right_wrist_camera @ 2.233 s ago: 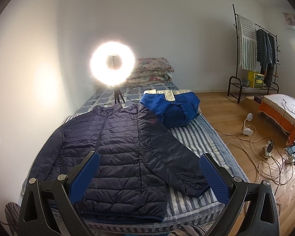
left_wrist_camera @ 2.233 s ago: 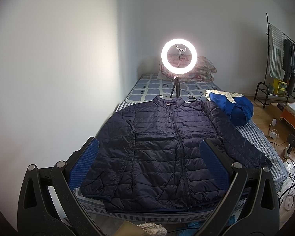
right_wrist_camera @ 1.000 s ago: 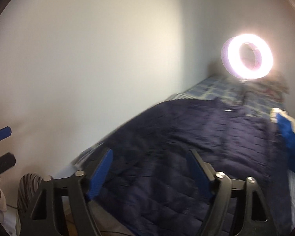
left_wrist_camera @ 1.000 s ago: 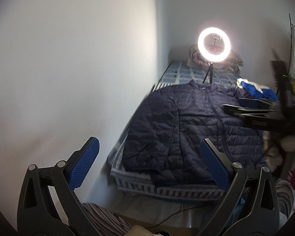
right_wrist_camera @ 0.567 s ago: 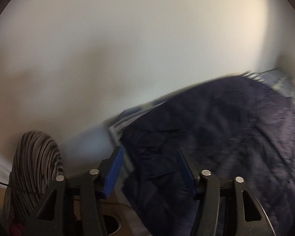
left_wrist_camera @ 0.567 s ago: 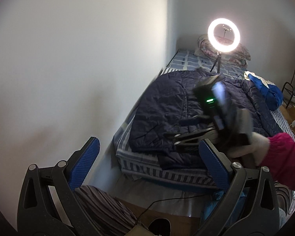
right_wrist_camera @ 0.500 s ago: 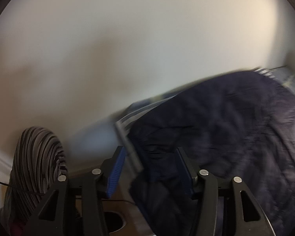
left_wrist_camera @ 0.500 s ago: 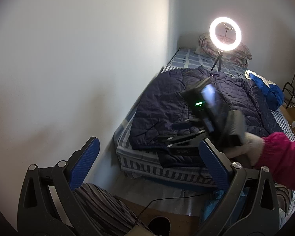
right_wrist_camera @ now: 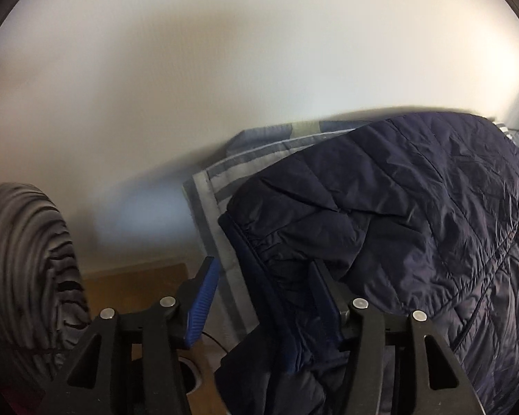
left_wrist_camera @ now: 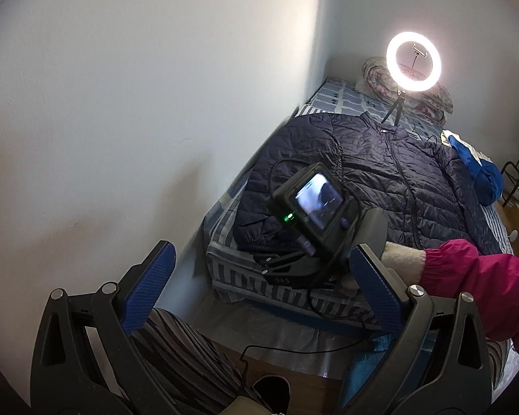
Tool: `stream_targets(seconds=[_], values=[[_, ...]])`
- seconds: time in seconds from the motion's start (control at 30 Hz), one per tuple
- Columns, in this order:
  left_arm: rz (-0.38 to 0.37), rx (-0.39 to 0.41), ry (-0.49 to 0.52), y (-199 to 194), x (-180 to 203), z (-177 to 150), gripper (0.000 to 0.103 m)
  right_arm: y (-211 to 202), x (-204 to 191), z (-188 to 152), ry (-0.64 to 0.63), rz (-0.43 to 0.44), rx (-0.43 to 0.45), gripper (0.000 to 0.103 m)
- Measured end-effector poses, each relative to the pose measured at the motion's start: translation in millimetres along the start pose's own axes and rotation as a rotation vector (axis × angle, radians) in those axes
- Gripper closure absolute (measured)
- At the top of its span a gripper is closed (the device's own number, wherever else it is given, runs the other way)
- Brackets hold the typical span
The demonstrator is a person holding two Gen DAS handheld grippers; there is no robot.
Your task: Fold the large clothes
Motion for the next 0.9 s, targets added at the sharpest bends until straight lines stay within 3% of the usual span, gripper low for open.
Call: stream_targets(seconds=[0.07, 0.1, 0.17, 0.2, 0.23, 0.43, 0.6, 0.7, 0.9], values=[[-0.002, 0.004, -0.002, 1.9, -0.4, -0.2, 0.001, 5.7, -0.5, -0.5, -0.012, -0.020, -0.013, 0.051], [-0.005, 0.003, -0.005, 3.9, -0.7, 0.4, 0.001, 6.2, -0.1, 1.1, -0.016, -0.029, -0.014, 0.067], [-0.010, 0.001, -0.005, 6.9, 0.0, 1.5, 0.001, 9.7, -0.6, 4.1, -0.004, -0.020, -0.016, 0.079], [-0.012, 0.001, -0.002, 8.0, 0.9, 2.4, 0.001, 7.1, 2.2, 6.4, 0.022, 0.010, -0.011, 0.090], [-0.013, 0.001, 0.002, 8.8, 2.2, 3.3, 0.001, 4.3, 5.8, 9.0, 0.044, 0.027, -0.003, 0.093], [-0.007, 0.017, 0.028, 13.1, 12.5, 11.5, 0.001, -32.5, 48.4, 25.0, 0.236, 0.164, 0.106, 0.096], [-0.001, 0.011, 0.035, 25.5, 23.4, 19.8, 0.001, -79.7, 109.8, 36.7, 0.401, 0.263, 0.244, 0.096], [-0.013, 0.002, 0.040, 36.9, 31.2, 24.6, 0.001, -102.7, 152.4, 39.0, 0.481, 0.270, 0.325, 0.096], [-0.019, -0.005, 0.074, 63.3, 47.3, 38.7, 0.001, -140.6, 248.0, 31.5, 0.644, 0.194, 0.447, 0.096]])
Point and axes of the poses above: each gripper's, at about its wrist camera, not at the fingertips, and y roughly the way its jaws point, x to its right, z to its top, the point moved 5 cm from there along y, roughly the way its jaws point, and after that the axes turned 9 degrees about y, right-handed, at the moved point
